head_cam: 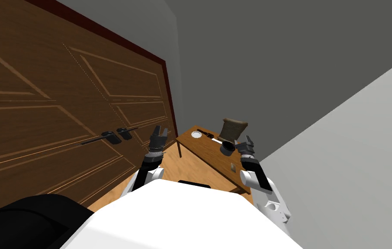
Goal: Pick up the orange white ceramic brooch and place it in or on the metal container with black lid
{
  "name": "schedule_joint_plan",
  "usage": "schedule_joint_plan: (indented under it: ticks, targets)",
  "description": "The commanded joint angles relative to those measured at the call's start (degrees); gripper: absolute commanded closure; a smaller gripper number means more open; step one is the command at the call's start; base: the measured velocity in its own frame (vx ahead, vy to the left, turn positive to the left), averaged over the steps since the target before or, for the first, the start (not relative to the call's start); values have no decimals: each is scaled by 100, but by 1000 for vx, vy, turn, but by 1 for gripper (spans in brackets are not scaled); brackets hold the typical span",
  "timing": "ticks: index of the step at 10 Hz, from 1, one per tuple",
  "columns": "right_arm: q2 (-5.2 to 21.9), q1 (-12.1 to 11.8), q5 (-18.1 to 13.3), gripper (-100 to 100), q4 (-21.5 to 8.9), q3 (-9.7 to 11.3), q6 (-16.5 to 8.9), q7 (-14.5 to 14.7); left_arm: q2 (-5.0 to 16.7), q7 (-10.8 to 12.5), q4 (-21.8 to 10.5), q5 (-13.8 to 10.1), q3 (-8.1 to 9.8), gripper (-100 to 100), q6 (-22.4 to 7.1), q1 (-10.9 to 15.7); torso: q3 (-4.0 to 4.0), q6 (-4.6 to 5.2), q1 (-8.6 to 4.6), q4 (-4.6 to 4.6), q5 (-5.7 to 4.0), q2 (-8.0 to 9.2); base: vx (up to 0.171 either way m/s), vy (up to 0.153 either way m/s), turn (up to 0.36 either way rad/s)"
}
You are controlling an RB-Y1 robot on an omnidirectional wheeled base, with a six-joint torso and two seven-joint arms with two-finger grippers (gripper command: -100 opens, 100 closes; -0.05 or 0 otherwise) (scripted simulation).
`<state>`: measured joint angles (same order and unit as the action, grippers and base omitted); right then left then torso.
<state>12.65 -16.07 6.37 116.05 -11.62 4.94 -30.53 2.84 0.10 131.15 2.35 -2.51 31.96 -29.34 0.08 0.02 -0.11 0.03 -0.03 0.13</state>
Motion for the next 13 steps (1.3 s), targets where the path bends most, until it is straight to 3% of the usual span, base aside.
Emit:
schedule_joint_plan:
  ticks: [1,2,3,4,5,6,7,8,9,10,11,12,13]
  targets:
    - [98,143,28,-100,-286,-240,-286,-286,0,0,0,0,0,0,0,0,0,0,0,0,0,0,-48,-11,147]
    - [98,143,28,-100,-301,-240,-440,-370,0,0,0,0,0,0,0,1,0,-3,2,0,1,0,-41,-15,100]
    - [166,274,45,-100,-562,-446,-665,-549,0,0,0,0,0,0,0,0,0,0,1,0,0,0,-58,-14,173]
    - [166,274,45,-100,-562,-446,-790,-669,0,0,0,0,0,0,0,1,1,-2,-1,0,0,3,-43,-14,92]
    - [234,403,61,-100,-831,-655,-934,-858,0,0,0,0,0,0,0,0,1,1,1,1,0,1,-40,-10,171]
    - [234,403,61,-100,-831,-655,-1150,-969,0,0,0,0,0,0,0,0,1,-1,1,1,1,0,-32,-10,86]
    - [302,532,78,-100,-1057,-869,-1318,-1195,0,0,0,0,0,0,0,0,-1,1,2,0,0,-3,-44,-10,176]
    - [302,532,78,-100,-1106,-869,-1495,-1268,0,0,0,0,0,0,0,0,-1,-3,2,0,1,-2,-35,-11,92]
    - [371,658,94,-100,-1304,-1084,-1674,-1482,0,0,0,0,0,0,0,0,-1,2,1,0,0,-3,-37,-8,182]
    - [371,658,94,-100,-1389,-1084,-1852,-1563,0,0,0,0,0,0,0,0,-2,-2,1,0,1,-4,-30,-13,89]
    - [440,779,109,-100,-1574,-1300,-2036,-1772,0,0,0,0,0,0,0,-1,-3,2,1,-1,0,-5,-31,-6,147]
    - [440,779,109,-100,-1678,-1300,-2214,-1852,0,0,0,0,0,0,0,0,-3,-1,2,-1,1,-5,-24,-10,87]
    - [510,897,123,-100,-1832,-1516,-2396,-2055,0,0,0,0,0,0,0,-1,-4,2,1,-1,0,-7,-27,-12,153]
